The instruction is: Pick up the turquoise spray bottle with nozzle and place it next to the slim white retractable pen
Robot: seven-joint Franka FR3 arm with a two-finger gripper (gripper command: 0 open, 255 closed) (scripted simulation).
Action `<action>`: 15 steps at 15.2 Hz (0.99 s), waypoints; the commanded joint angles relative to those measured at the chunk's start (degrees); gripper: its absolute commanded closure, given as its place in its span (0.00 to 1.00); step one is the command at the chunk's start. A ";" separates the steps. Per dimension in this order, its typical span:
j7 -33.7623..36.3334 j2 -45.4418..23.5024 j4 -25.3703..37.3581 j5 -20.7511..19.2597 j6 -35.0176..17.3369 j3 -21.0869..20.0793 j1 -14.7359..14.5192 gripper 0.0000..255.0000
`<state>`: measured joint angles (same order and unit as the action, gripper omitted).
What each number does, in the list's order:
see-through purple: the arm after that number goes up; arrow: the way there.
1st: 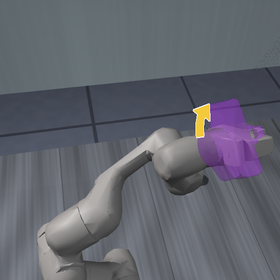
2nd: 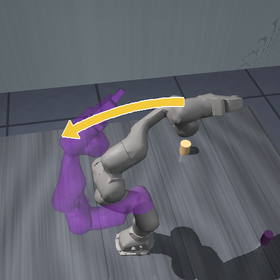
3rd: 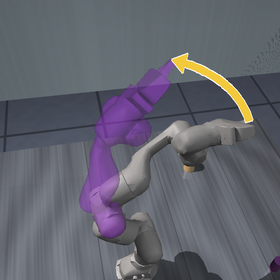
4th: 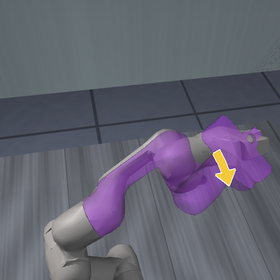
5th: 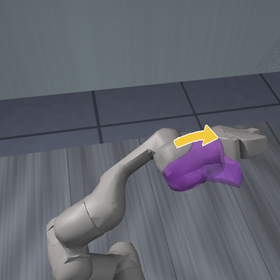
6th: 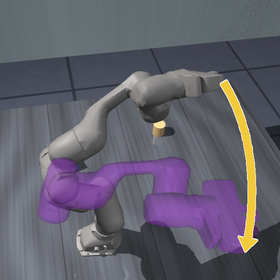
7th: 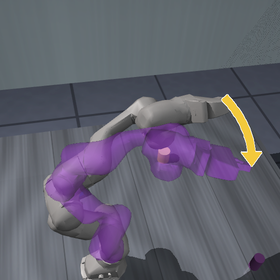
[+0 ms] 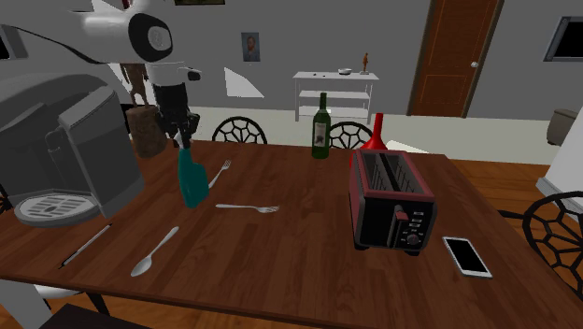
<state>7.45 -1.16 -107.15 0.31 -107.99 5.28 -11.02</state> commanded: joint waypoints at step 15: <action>16.37 -7.08 6.21 -0.40 -0.95 -7.59 -8.60 1.00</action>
<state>23.80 -8.26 -100.18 -0.10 -108.16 -2.33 -19.63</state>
